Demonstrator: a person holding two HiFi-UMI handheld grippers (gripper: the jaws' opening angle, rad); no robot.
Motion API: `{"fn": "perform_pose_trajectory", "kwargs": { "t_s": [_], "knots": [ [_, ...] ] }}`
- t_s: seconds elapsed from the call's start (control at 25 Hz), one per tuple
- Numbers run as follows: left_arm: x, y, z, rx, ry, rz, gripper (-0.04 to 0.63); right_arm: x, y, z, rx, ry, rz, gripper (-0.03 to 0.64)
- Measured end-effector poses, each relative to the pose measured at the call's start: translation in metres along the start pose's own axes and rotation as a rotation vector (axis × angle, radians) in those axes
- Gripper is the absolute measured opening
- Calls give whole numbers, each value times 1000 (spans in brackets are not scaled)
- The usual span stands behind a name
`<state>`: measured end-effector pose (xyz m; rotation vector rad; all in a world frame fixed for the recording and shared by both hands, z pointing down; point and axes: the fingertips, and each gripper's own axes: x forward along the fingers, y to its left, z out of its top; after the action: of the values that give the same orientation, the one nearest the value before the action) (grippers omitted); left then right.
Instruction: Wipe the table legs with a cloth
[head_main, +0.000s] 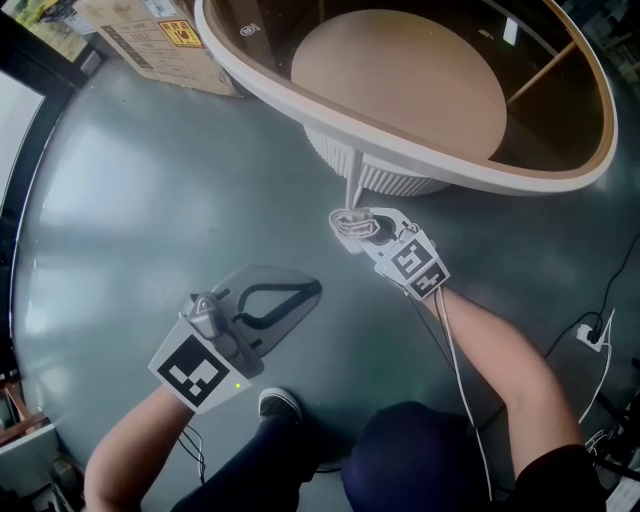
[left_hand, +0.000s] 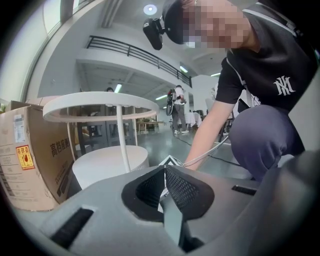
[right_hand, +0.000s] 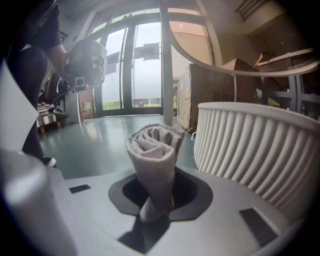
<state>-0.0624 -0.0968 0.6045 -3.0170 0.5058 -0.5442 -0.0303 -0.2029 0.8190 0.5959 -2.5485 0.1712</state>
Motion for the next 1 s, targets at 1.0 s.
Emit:
{"fn": "perform_pose_trajectory", "kwargs": {
  "t_s": [1.0],
  "knots": [
    [3, -11, 4, 21, -14, -69, 9, -74, 6, 102, 39, -120, 93, 80]
  ]
}}
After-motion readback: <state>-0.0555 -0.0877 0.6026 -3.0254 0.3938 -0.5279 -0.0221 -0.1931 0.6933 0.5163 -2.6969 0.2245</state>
